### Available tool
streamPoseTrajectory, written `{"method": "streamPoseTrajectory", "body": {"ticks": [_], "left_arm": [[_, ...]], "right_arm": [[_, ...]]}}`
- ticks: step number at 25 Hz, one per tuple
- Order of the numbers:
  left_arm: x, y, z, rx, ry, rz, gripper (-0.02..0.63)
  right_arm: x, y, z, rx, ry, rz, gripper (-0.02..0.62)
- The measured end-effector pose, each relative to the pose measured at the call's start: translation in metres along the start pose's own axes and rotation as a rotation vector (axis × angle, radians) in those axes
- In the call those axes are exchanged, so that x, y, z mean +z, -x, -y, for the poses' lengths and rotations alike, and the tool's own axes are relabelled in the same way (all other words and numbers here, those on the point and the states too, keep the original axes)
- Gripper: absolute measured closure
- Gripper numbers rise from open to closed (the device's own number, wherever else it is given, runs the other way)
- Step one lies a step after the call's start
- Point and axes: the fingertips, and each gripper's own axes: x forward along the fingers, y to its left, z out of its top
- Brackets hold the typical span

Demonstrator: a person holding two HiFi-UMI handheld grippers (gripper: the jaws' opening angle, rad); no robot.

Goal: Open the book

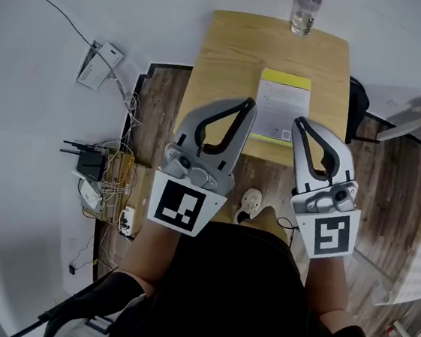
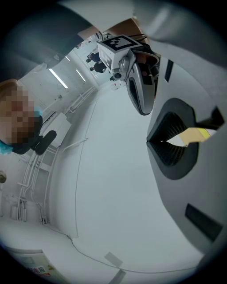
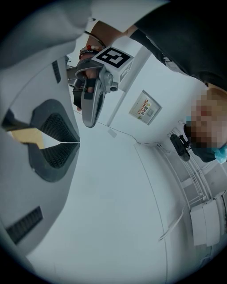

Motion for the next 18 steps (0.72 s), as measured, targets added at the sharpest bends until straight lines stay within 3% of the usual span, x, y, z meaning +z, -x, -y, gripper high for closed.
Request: {"method": "streamPoseTrajectory", "body": {"ticks": [18], "left_arm": [[-0.028, -0.021, -0.021, -0.044, 0.020, -0.012, 0.601]], "right_arm": [[-0.023, -0.035, 0.002, 0.009, -0.004, -0.043, 0.565]]}}
